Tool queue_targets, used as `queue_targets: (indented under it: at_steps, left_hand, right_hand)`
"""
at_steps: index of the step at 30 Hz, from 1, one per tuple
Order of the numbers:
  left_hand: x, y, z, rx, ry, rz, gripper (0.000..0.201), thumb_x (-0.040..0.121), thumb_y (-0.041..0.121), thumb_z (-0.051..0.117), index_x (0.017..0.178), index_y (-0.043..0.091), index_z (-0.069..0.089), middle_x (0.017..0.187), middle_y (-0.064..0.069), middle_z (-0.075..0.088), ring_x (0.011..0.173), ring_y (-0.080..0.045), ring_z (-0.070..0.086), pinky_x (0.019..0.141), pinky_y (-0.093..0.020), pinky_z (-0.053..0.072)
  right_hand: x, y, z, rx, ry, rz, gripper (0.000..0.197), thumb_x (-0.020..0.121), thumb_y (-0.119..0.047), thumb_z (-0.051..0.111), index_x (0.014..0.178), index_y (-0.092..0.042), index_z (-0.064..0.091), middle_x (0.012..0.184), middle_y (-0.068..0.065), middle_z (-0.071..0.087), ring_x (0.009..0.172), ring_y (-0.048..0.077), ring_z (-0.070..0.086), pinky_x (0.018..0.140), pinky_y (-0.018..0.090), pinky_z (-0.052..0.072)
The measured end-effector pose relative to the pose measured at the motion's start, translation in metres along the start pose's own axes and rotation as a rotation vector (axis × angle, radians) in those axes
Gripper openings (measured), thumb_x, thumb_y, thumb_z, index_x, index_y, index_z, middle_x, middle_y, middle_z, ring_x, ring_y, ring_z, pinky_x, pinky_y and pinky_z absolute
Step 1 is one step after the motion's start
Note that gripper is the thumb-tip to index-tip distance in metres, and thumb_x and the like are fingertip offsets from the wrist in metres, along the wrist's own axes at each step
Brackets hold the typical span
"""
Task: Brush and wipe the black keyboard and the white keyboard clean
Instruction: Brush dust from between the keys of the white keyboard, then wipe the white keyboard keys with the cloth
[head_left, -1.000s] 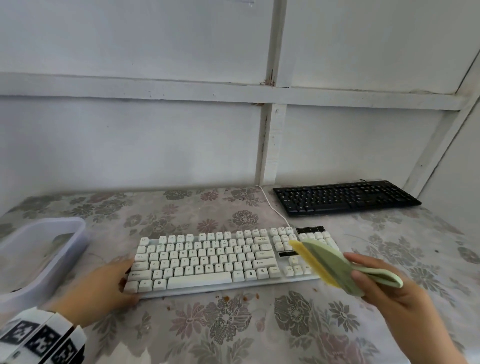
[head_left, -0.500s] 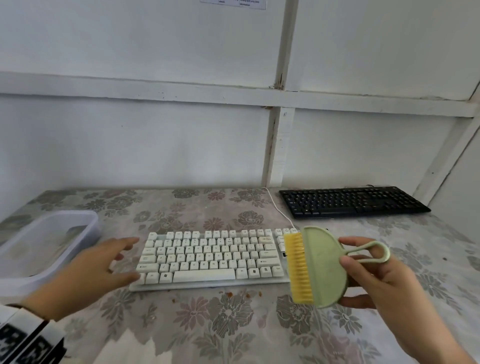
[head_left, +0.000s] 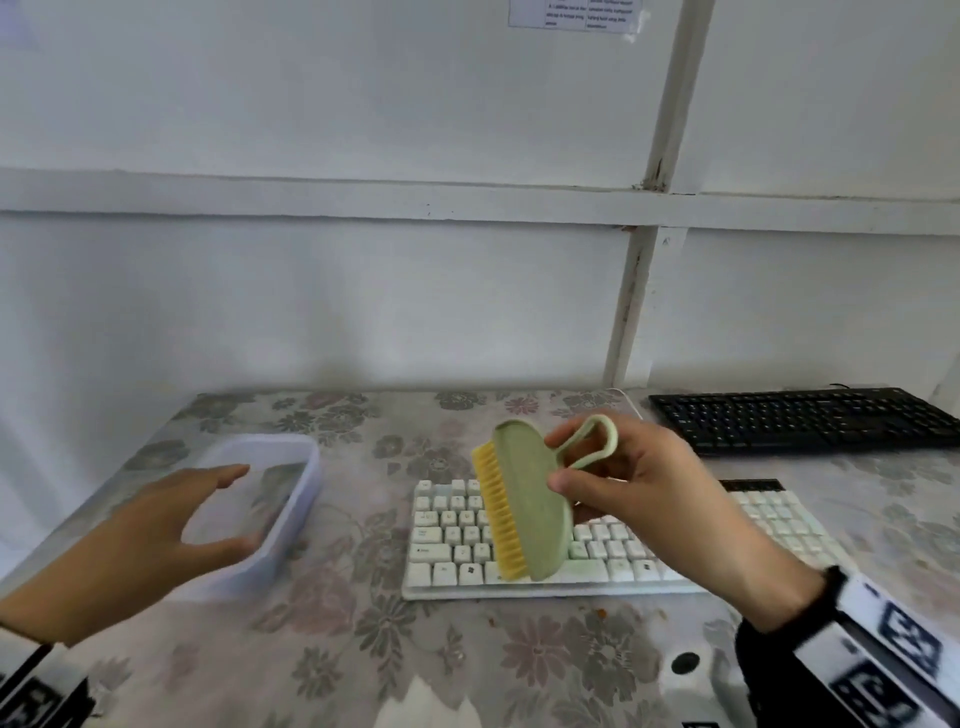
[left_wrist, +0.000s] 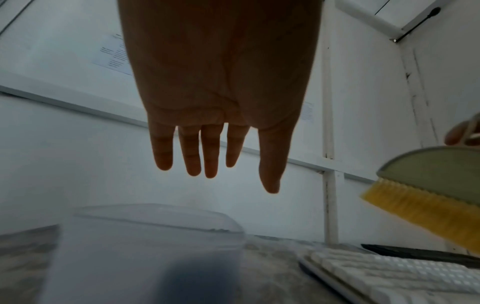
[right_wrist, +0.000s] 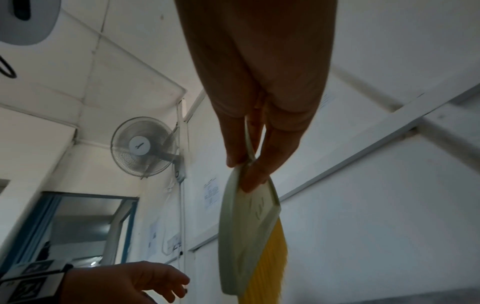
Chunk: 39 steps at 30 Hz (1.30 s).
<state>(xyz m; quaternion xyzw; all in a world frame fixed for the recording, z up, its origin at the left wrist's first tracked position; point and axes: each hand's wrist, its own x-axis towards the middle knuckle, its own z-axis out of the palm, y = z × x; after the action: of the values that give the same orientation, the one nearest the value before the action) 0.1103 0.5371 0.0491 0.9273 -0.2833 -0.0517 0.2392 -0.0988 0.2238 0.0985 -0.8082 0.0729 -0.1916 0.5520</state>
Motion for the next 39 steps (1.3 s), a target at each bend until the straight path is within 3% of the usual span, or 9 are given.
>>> queue_targets:
  at_steps: [4, 9, 13, 17, 20, 26, 31, 35, 39]
  left_hand:
    - [0.005, -0.043, -0.011, 0.062, -0.104, -0.023, 0.118, 0.032, 0.098, 0.045, 0.134, 0.044, 0.022, 0.138, 0.014, 0.037, 0.120, -0.006, 0.037, 0.099, -0.023, 0.030]
    - [0.010, -0.070, -0.013, 0.026, -0.247, -0.078, 0.151, 0.018, 0.100, 0.041, 0.147, 0.030, 0.011, 0.148, 0.010, 0.021, 0.123, -0.004, 0.032, 0.098, -0.019, 0.029]
    - [0.018, -0.087, -0.013, -0.108, -0.235, -0.052, 0.143, 0.022, 0.095, 0.055, 0.146, 0.036, 0.013, 0.144, 0.013, 0.027, 0.120, -0.006, 0.041, 0.101, -0.027, 0.041]
    - [0.022, -0.092, -0.019, -0.369, -0.221, -0.095, 0.145, 0.023, 0.084, 0.068, 0.147, 0.037, 0.010, 0.133, 0.015, 0.038, 0.112, -0.003, 0.048, 0.086, -0.022, 0.046]
    - [0.024, -0.096, -0.023, -0.506, -0.247, -0.104, 0.145, 0.030, 0.071, 0.077, 0.147, 0.038, -0.002, 0.133, 0.016, 0.040, 0.111, -0.001, 0.049, 0.080, -0.021, 0.048]
    - [0.030, -0.110, -0.023, -0.651, -0.203, -0.054, 0.149, 0.029, 0.071, 0.081, 0.140, 0.050, -0.015, 0.128, 0.017, 0.046, 0.108, -0.001, 0.055, 0.081, -0.022, 0.052]
    - [0.036, -0.112, -0.022, -0.773, -0.144, 0.009, 0.108, 0.043, 0.076, 0.072, 0.133, 0.056, 0.015, 0.109, 0.018, 0.063, 0.096, -0.002, 0.066, 0.075, -0.029, 0.055]
    - [0.043, -0.121, -0.017, -0.700, -0.118, 0.000, 0.113, 0.031, 0.078, 0.073, 0.130, 0.032, 0.044, 0.109, 0.008, 0.067, 0.098, 0.001, 0.064, 0.080, -0.027, 0.052]
    - [0.042, -0.124, -0.020, -0.705, -0.035, -0.032, 0.120, 0.018, 0.079, 0.075, 0.125, 0.035, 0.045, 0.106, 0.003, 0.068, 0.097, -0.008, 0.066, 0.086, -0.028, 0.053]
  right_hand:
    - [0.040, -0.021, 0.057, -0.036, -0.112, -0.071, 0.015, 0.082, -0.006, 0.069, 0.095, -0.013, 0.065, 0.078, 0.007, 0.064, 0.070, 0.020, 0.064, 0.066, 0.030, 0.058]
    - [0.088, -0.039, 0.132, -0.151, -0.209, -0.222, 0.016, 0.083, -0.006, 0.068, 0.098, -0.010, 0.065, 0.076, -0.001, 0.058, 0.062, 0.008, 0.058, 0.064, 0.026, 0.057]
    - [0.121, -0.040, 0.192, -0.323, -0.248, -0.414, 0.018, 0.082, -0.009, 0.069, 0.100, -0.011, 0.065, 0.081, -0.005, 0.056, 0.061, -0.001, 0.050, 0.065, 0.014, 0.045]
    - [0.143, -0.027, 0.242, -0.585, -0.397, -0.578, 0.022, 0.087, -0.009, 0.063, 0.109, -0.007, 0.064, 0.092, 0.011, 0.062, 0.071, 0.015, 0.048, 0.068, 0.030, 0.040]
    - [0.150, -0.013, 0.265, -0.711, -0.493, -0.593, 0.024, 0.088, -0.006, 0.059, 0.112, -0.006, 0.064, 0.097, 0.016, 0.062, 0.080, 0.028, 0.057, 0.066, 0.028, 0.036]
    - [0.146, 0.004, 0.280, -0.682, -0.573, -0.579, 0.030, 0.084, -0.002, 0.061, 0.113, -0.009, 0.066, 0.102, 0.016, 0.060, 0.093, 0.032, 0.057, 0.074, 0.038, 0.046]
    - [0.140, 0.018, 0.286, -0.655, -0.595, -0.563, 0.030, 0.082, -0.009, 0.068, 0.111, -0.013, 0.068, 0.105, 0.013, 0.056, 0.092, 0.026, 0.054, 0.077, 0.033, 0.046]
    - [0.142, 0.020, 0.279, -0.607, -0.623, -0.418, 0.038, 0.086, -0.011, 0.063, 0.124, -0.015, 0.059, 0.115, 0.010, 0.053, 0.091, 0.016, 0.050, 0.077, 0.021, 0.036]
    - [0.155, 0.026, 0.271, -0.867, -0.444, -0.187, 0.039, 0.093, -0.021, 0.050, 0.130, -0.011, 0.049, 0.123, 0.009, 0.053, 0.111, 0.025, 0.052, 0.096, 0.033, 0.039]
